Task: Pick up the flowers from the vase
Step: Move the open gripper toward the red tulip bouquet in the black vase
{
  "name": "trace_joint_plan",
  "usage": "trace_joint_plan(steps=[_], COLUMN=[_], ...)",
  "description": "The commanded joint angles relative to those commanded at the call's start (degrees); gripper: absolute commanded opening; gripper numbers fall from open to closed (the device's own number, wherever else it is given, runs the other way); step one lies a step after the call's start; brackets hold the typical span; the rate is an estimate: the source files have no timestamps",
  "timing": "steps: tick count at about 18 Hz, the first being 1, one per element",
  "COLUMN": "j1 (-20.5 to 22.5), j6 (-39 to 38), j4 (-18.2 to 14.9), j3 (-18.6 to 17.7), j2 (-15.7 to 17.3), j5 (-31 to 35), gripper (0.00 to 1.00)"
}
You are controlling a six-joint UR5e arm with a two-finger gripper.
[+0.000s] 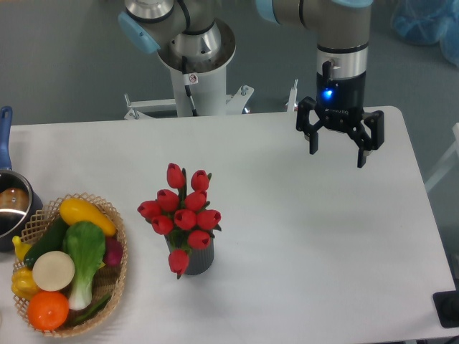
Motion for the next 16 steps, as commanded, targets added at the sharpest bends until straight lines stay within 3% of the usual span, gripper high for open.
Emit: trace_joint_plan(steps=[11,16], j1=[-0.70,-0.62], j6=[-0.61,-9.21], j4=[0.35,0.35], j3=[-0.44,-0.97], j2=[-0.35,-0.70], j5=[-4.38,-9.75], gripper=[1.00,1.00])
